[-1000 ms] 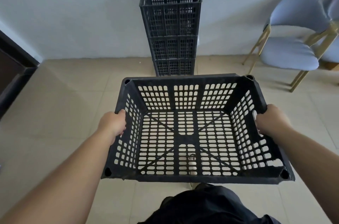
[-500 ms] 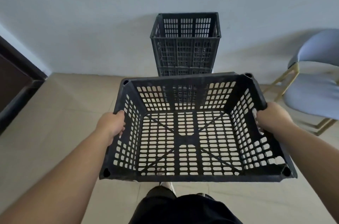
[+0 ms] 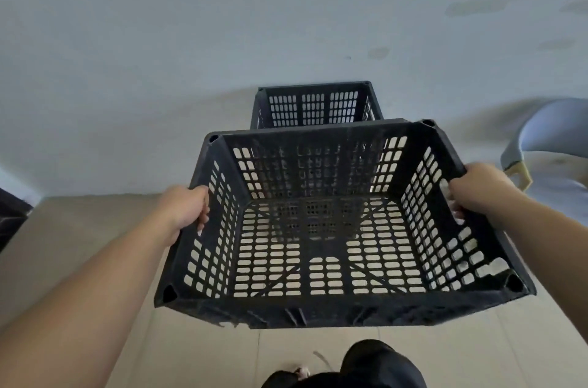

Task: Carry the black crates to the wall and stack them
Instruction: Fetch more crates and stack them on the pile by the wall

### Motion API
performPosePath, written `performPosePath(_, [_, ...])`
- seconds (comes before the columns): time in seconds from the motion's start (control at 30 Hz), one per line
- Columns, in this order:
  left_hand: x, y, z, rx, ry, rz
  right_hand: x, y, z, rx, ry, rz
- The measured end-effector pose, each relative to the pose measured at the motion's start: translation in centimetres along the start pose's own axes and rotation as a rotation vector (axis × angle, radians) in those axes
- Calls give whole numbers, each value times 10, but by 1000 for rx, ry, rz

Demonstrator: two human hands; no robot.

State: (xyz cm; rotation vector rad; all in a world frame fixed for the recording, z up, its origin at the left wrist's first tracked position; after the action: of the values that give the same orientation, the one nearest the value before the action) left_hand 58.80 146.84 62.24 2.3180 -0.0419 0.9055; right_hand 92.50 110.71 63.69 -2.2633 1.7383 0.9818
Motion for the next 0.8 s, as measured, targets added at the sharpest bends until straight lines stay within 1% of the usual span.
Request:
performPosePath(0.2, [115, -52, -15, -41, 29, 47, -61, -93, -34, -36, -61, -31])
performPosePath(0.37, [195, -84, -18, -7, 82, 59, -105, -173, -61, -68, -111, -76])
performPosePath(0.53, [257, -121, -23, 1, 98, 57, -159, -219, -92, 33, -124, -131])
performPosePath(0.7, [307, -166, -23, 4, 93, 76, -200, -277, -97, 38, -119, -122])
performPosePath(0.8, [333, -199, -20, -3, 101, 72, -220, -309, -92, 71, -145, -106])
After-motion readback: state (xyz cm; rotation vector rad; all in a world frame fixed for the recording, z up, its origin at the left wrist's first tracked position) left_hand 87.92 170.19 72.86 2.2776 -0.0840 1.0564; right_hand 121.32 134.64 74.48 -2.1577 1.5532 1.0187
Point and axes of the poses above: each hand's wrist, its own y-axis away from the middle knuckle, its own z-axis out of the palm, x = y × z, the point moved 3 cm from there along -y, towards the middle knuckle, and after that the axes turned 7 degrees about -z, right-handed, at the moved point
